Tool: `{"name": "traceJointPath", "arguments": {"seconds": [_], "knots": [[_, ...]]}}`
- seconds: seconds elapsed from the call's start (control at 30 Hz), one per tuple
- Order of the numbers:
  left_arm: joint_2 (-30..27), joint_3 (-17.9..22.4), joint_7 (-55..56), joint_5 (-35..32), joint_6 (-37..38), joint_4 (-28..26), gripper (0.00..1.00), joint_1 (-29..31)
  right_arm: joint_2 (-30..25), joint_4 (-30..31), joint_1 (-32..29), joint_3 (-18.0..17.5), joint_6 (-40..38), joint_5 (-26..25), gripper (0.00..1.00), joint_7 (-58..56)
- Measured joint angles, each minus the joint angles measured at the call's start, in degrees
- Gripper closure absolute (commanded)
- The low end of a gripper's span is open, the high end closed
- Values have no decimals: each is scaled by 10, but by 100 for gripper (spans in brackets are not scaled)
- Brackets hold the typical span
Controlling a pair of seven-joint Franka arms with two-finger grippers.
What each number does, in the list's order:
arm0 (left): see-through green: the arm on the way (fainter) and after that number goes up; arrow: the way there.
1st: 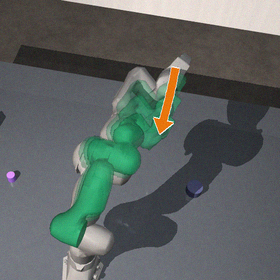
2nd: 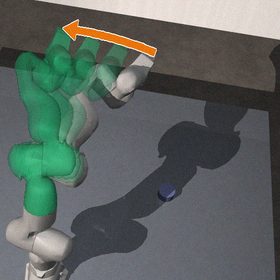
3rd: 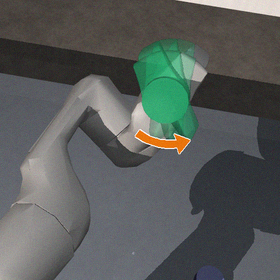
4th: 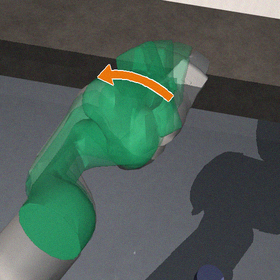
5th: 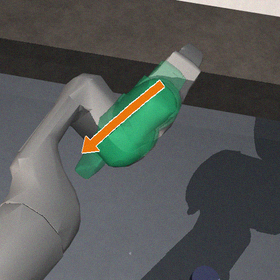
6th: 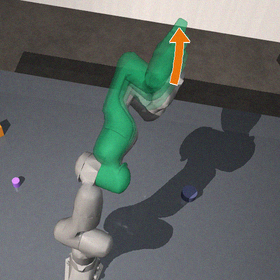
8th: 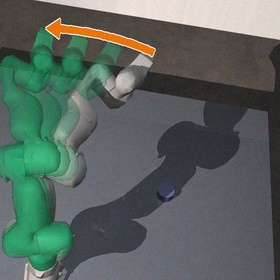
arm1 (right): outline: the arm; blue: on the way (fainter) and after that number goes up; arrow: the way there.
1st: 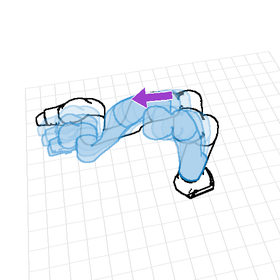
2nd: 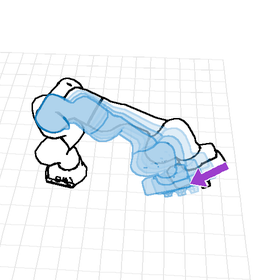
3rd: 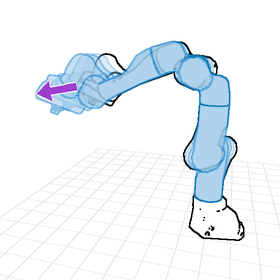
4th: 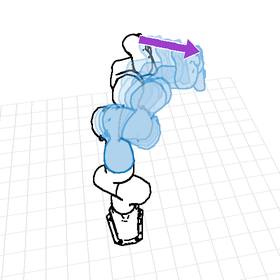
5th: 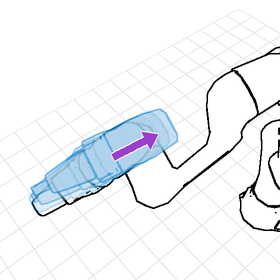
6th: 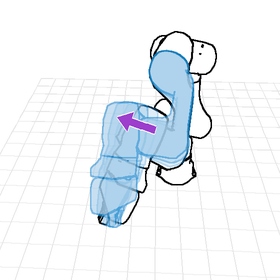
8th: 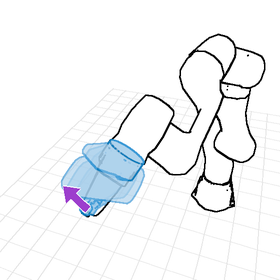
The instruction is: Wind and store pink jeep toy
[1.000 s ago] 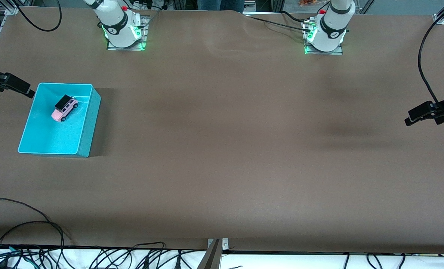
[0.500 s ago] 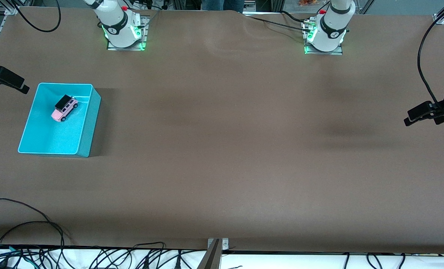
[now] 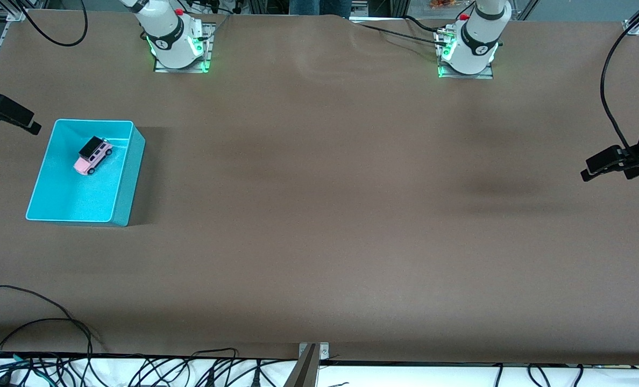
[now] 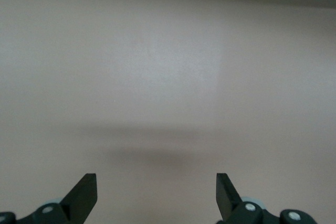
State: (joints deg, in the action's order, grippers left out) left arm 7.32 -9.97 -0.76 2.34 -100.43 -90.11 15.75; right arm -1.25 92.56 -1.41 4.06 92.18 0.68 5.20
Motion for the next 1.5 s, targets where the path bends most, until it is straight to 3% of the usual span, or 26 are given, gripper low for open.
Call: {"name": "traceJointPath", "arguments": {"seconds": [1.5], "knots": [[0,0,0,0,0,0,0,0,6,0,0,-1,-5,0,0,-59]]}}
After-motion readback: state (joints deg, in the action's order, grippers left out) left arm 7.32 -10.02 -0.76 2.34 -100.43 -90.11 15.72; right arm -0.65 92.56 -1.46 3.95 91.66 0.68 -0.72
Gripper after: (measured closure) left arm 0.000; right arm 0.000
